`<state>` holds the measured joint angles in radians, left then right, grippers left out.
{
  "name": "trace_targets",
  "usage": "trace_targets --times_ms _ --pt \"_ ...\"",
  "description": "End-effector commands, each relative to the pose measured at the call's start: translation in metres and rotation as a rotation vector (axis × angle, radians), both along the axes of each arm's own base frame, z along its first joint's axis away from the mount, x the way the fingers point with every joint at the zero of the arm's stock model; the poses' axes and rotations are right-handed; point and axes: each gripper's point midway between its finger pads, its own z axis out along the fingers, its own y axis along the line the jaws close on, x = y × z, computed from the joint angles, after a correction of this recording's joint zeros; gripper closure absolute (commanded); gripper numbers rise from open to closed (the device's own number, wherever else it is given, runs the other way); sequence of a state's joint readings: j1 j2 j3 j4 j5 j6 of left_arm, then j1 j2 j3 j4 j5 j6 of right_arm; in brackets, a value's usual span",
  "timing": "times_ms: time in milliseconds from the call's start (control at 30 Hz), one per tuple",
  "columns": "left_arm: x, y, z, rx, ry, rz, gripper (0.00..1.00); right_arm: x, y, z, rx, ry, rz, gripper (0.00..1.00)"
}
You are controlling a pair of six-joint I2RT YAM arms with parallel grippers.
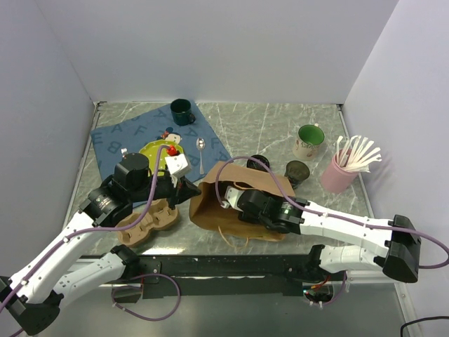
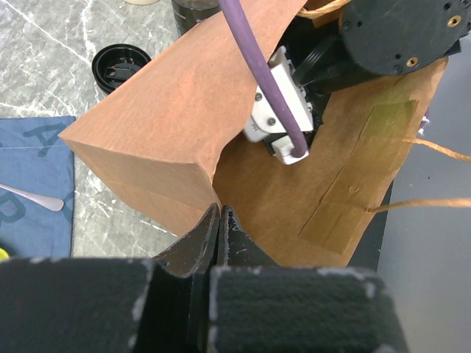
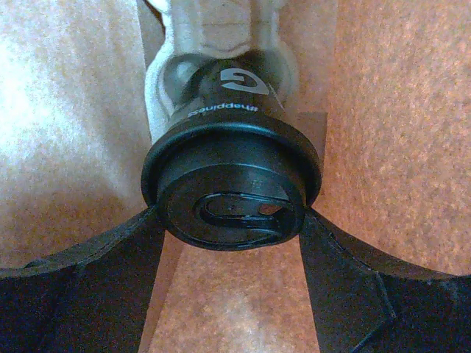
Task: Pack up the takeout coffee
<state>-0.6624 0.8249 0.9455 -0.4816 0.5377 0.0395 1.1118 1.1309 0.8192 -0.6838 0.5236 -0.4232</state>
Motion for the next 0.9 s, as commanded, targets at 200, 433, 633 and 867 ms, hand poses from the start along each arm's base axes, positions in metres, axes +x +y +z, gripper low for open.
trace_targets --times_ms 200,433,633,867 --pt "-0.006 -0.005 0.022 -0.055 -0.059 -0.05 0.99 0.005 -0.005 0.003 0.091 0.012 -0.104 0.54" --pt "-0.01 -0.01 0.028 -0.088 -0.062 -0.084 0.99 0.006 -0.009 -0.008 0.111 0.039 -0.145 0.55" --pt "-0.013 -0.01 0.027 -0.091 -0.063 -0.097 0.99 0.009 -0.009 -0.015 0.089 0.067 -0.182 0.55" --pt "-0.013 -0.008 0.022 -0.082 -0.055 -0.089 0.99 0.011 -0.009 -0.021 0.084 0.089 -0.184 0.54"
